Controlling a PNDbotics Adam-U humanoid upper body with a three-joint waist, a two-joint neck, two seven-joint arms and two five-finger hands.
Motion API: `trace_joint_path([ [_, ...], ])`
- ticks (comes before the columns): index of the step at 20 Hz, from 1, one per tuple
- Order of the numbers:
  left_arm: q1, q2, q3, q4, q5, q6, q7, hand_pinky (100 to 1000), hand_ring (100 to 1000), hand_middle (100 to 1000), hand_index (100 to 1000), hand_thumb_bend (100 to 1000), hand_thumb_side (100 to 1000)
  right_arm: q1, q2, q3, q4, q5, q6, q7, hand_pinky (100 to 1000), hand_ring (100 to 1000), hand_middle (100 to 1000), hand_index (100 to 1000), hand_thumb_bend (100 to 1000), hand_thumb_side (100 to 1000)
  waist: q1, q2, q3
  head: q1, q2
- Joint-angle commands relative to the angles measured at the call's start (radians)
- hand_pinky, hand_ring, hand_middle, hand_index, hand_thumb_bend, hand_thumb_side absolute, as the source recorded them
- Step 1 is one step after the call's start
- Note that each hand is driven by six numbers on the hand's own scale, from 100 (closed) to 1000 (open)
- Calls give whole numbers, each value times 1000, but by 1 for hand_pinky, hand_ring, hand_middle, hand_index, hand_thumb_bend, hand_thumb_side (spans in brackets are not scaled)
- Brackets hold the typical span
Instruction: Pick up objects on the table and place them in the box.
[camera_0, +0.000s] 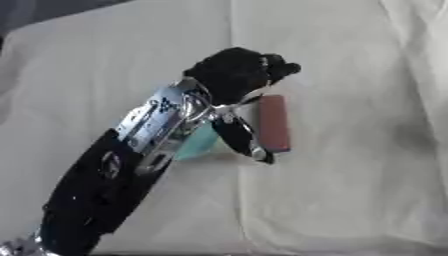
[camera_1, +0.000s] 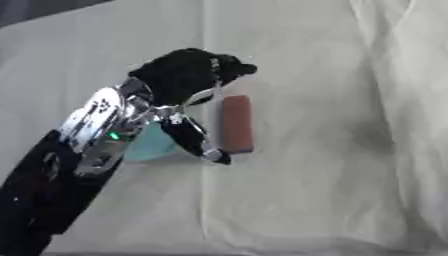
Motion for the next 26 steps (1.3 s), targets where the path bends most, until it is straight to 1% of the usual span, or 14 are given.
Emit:
trace_joint_path([
  [1,-2,21,-1,-17,-2,-1,1,721,729,830,1000,759,546,-13,-18,-3,-19,-2,-3,5,397,602,867,821,100,500,-9,-10,-1,2,-4],
  [13,5,-18,-1,-17,-17,20,-4,709,721,824,1000,704,566,-16,-17,-4,-19,-3,-4,7,397,603,867,820,100,500,-9,-6,-8,1,-4],
  [19,17,-27,-1,-16,-24,30,-6,711,722,825,1000,709,570,-19,-17,-5,-19,-3,-4,6,398,603,867,820,100,499,-9,-4,-19,1,-4],
  [20,17,-25,-2,-16,-26,29,-7,710,721,824,1000,707,569,-20,-17,-5,-19,-3,-4,6,398,603,867,820,100,499,-9,-4,-21,1,-4],
  [21,16,-20,-4,-16,-29,27,-8,722,729,830,1000,726,569,-20,-17,-5,-19,-3,-4,6,398,603,867,820,100,499,-9,-4,-23,1,-4],
  [23,9,3,-8,-17,-36,20,-13,744,744,843,1000,769,564,-21,-16,-5,-19,-3,-4,6,398,603,867,820,100,500,-9,-5,-26,2,-4],
  [26,-6,43,-14,-17,-60,0,-18,757,753,850,1000,793,564,-20,-15,-5,-19,-4,-3,6,396,603,867,820,100,500,-9,-6,-28,4,-4],
])
